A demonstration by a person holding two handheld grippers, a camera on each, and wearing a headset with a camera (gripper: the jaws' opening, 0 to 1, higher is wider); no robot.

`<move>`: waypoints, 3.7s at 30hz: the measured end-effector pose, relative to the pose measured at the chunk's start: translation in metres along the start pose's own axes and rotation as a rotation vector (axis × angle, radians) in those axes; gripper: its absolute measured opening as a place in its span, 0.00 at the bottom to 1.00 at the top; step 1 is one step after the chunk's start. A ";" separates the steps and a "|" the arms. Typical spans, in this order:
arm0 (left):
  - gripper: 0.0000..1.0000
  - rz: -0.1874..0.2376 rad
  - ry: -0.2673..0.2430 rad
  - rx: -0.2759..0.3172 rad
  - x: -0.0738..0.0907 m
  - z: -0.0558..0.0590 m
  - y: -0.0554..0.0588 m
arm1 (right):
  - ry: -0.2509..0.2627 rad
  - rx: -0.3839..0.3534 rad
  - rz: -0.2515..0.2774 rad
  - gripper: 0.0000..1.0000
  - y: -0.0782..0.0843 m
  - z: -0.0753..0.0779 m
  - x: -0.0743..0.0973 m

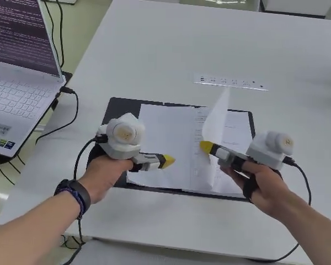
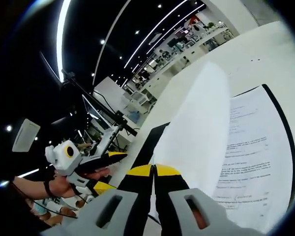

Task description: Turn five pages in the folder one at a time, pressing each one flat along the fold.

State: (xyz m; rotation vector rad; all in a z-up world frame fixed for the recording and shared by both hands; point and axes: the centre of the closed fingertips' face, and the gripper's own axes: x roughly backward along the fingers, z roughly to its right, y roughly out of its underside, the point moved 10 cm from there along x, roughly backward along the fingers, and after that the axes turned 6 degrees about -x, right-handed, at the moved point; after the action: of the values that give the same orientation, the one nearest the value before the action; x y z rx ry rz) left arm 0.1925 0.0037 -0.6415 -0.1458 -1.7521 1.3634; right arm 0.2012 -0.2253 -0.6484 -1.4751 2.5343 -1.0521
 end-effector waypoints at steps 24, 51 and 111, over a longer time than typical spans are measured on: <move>0.75 -0.029 -0.047 0.000 0.054 -0.019 0.037 | -0.084 0.014 -0.091 0.00 0.025 -0.033 -0.052; 0.76 -0.069 -0.028 0.007 0.073 -0.014 0.065 | -0.092 -0.018 -0.181 0.00 0.052 -0.029 -0.096; 0.75 -0.061 -0.028 0.057 0.073 -0.017 0.074 | -0.089 -0.034 -0.282 0.45 0.090 -0.025 -0.138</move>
State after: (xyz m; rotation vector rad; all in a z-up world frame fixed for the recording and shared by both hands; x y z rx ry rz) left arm 0.1305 0.0864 -0.6617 -0.0419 -1.7248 1.3755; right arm 0.2002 -0.0750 -0.7210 -1.8856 2.3438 -0.9488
